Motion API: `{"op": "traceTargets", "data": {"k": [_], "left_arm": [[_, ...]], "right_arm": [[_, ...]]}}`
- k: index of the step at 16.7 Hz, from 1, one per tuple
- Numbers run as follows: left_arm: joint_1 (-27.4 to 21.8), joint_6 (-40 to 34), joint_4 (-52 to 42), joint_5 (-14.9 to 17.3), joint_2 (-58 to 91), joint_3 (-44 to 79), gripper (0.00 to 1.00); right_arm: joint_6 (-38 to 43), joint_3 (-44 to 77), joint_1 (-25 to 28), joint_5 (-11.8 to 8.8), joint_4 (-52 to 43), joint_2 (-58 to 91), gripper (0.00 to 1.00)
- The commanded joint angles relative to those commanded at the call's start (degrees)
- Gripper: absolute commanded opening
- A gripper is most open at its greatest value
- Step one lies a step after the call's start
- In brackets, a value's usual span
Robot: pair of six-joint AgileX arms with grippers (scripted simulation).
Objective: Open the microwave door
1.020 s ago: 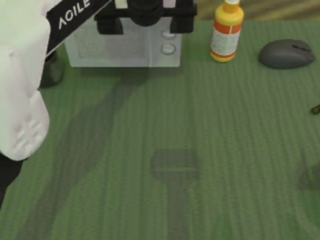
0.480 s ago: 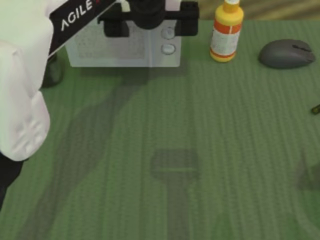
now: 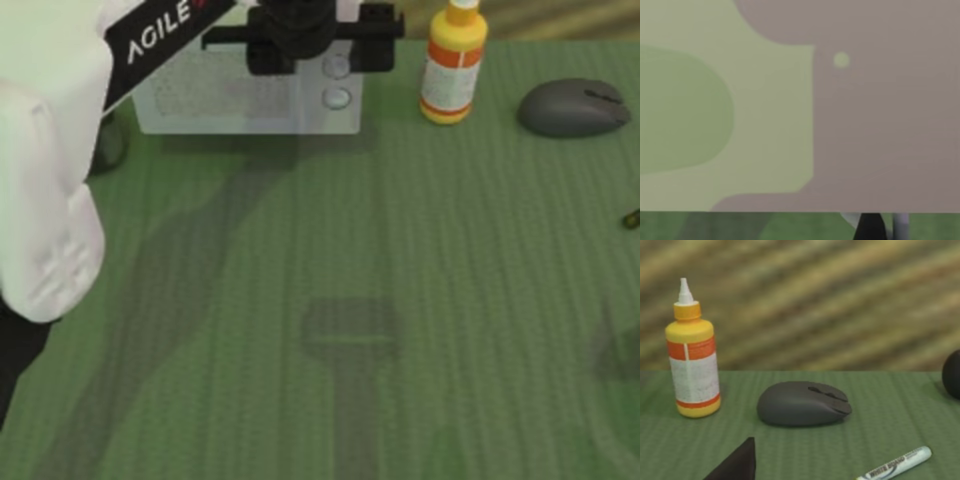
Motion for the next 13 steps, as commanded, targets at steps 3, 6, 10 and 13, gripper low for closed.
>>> {"op": "traceTargets", "data": {"k": [3, 6, 10, 13], "left_arm": [[0.00, 0.00, 0.00, 0.00, 0.00, 0.00, 0.00], [0.00, 0.00, 0.00, 0.00, 0.00, 0.00, 0.00], [-1.96, -0.50, 0.19, 1.26, -1.65, -1.30, 0.00], [-1.89, -0.57, 1.26, 0.65, -3.02, -3.72, 0.00]], "right_arm": [[0.00, 0.00, 0.00, 0.00, 0.00, 0.00, 1.00], [0.00, 0.00, 0.00, 0.00, 0.00, 0.00, 1.00], [0.00, 0.00, 0.00, 0.00, 0.00, 0.00, 1.00], [0.00, 0.00, 0.00, 0.00, 0.00, 0.00, 1.00]]}}
